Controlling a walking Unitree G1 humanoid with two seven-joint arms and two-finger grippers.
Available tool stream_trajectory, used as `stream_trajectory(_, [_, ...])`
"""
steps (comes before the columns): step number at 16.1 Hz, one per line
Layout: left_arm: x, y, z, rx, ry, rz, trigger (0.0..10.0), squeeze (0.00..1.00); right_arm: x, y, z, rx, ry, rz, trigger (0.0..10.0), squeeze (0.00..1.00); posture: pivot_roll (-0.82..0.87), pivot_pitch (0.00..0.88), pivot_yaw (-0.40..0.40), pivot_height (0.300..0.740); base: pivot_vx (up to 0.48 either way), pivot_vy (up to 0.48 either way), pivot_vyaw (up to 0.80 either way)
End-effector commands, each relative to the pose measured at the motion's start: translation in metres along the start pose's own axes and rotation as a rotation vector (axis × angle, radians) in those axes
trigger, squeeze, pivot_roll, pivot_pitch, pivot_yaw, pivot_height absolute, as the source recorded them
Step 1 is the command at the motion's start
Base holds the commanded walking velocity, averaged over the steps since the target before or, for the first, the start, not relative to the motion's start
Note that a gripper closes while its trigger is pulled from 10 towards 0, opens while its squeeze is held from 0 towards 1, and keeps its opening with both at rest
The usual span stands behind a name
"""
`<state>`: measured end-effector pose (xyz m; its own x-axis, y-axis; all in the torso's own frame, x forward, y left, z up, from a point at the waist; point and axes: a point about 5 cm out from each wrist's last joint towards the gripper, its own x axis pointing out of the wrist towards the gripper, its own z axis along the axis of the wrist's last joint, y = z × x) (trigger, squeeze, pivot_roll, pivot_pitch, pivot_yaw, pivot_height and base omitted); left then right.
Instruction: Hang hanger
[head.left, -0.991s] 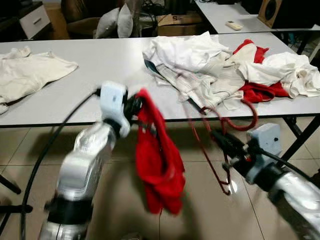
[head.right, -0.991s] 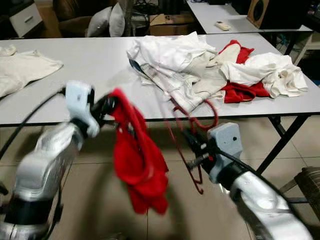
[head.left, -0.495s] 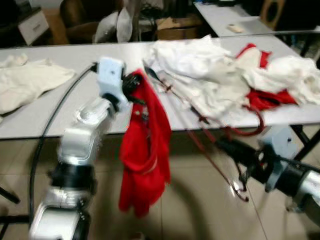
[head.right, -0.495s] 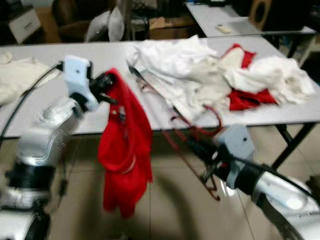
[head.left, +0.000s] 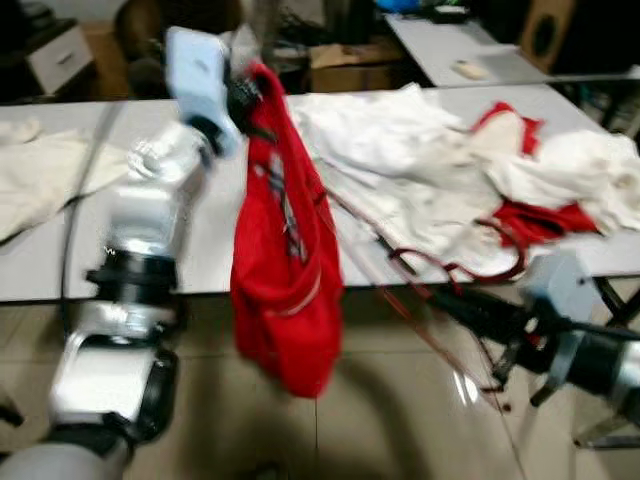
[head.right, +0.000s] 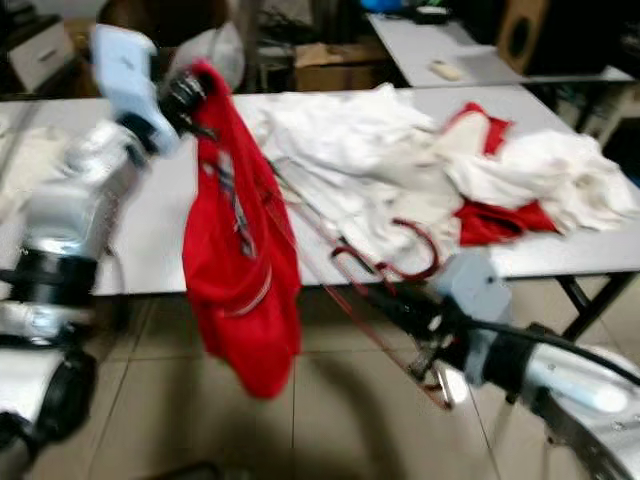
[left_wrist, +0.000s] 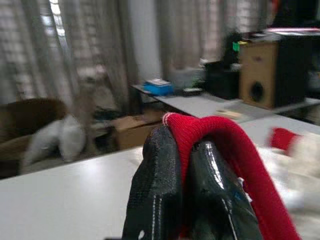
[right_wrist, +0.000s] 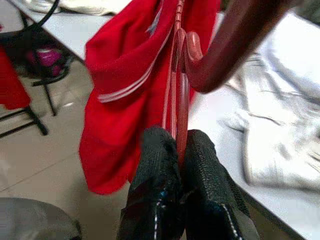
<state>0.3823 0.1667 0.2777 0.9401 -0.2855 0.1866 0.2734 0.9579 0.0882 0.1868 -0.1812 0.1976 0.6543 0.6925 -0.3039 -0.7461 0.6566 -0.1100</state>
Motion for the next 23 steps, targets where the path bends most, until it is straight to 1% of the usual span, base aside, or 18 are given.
stream_trajectory(1, [0.005, 0.002, 0.015, 0.01, -0.056, 0.004, 10.0, 0.0, 0.0, -0.001, 0.005, -0.023, -0.01, 0.004, 10.0, 0.0, -0.02, 0.0, 0.056, 0.74, 0.349, 0.0, 0.0])
stream_trajectory(2, [0.006, 0.005, 0.019, 0.014, -0.068, 0.011, 10.0, 0.0, 0.0, -0.001, 0.005, -0.026, -0.012, 0.005, 10.0, 0.0, -0.02, 0.0, 0.056, 0.74, 0.352, 0.0, 0.0])
stream_trajectory(3, [0.007, 0.011, 0.026, 0.021, -0.09, 0.025, 10.0, 0.0, 0.002, -0.003, 0.007, -0.034, -0.022, 0.002, 10.0, 0.0, -0.02, 0.0, 0.056, 0.74, 0.349, 0.0, 0.0])
stream_trajectory(4, [0.008, 0.013, 0.028, 0.02, -0.098, 0.029, 10.0, 0.0, 0.003, -0.004, 0.009, -0.044, -0.028, -0.005, 10.0, 0.0, -0.02, 0.0, 0.054, 0.74, 0.352, 0.0, 0.0])
stream_trajectory(6, [0.01, 0.014, 0.032, 0.019, -0.114, 0.026, 10.0, 0.0, 0.009, -0.009, 0.013, -0.086, -0.046, -0.038, 10.0, 0.0, -0.01, 0.0, 0.054, 0.74, 0.347, 0.0, 0.0])
stream_trajectory(9, [0.012, 0.009, 0.036, 0.015, -0.132, -0.007, 10.0, 0.0, 0.013, -0.009, 0.014, -0.101, -0.048, -0.035, 10.0, 0.0, -0.01, 0.0, 0.056, 0.74, 0.351, 0.0, 0.0])
stream_trajectory(12, [0.012, 0.004, 0.032, 0.023, -0.126, -0.039, 10.0, 0.0, 0.016, -0.007, 0.014, -0.102, -0.053, -0.014, 10.0, 0.0, -0.01, 0.0, 0.06, 0.74, 0.349, 0.0, 0.0])
stream_trajectory(15, [0.013, 0.005, 0.032, 0.026, -0.124, -0.038, 10.0, 0.0, 0.018, -0.004, 0.016, -0.105, -0.059, 0.027, 10.0, 0.0, -0.01, 0.0, 0.054, 0.74, 0.326, 0.0, 0.0])
stream_trajectory(17, [0.013, 0.006, 0.033, 0.036, -0.116, -0.045, 10.0, 0.0, 0.018, -0.005, 0.02, -0.112, -0.077, 0.054, 10.0, 0.0, -0.01, 0.0, 0.051, 0.74, 0.0, 0.0, 0.0])
stream_trajectory(19, [0.013, 0.006, 0.033, 0.085, -0.108, -0.07, 10.0, 0.0, 0.016, -0.009, 0.037, -0.09, -0.171, 0.077, 10.0, 0.0, -0.01, 0.0, 0.047, 0.74, 0.0, 0.0, 0.0])
stream_trajectory(21, [0.014, 0.002, 0.028, 0.124, -0.08, -0.098, 10.0, 0.0, 0.015, -0.008, 0.043, -0.115, -0.181, 0.126, 10.0, 0.0, 0.0, 0.0, 0.042, 0.74, 0.0, 0.0, 0.0])
stream_trajectory(23, [0.017, 0.003, 0.018, 0.14, -0.04, -0.068, 10.0, 0.0, 0.017, -0.009, 0.047, -0.148, -0.165, 0.171, 10.0, 0.0, 0.0, 0.0, 0.041, 0.74, 0.0, 0.0, 0.0])
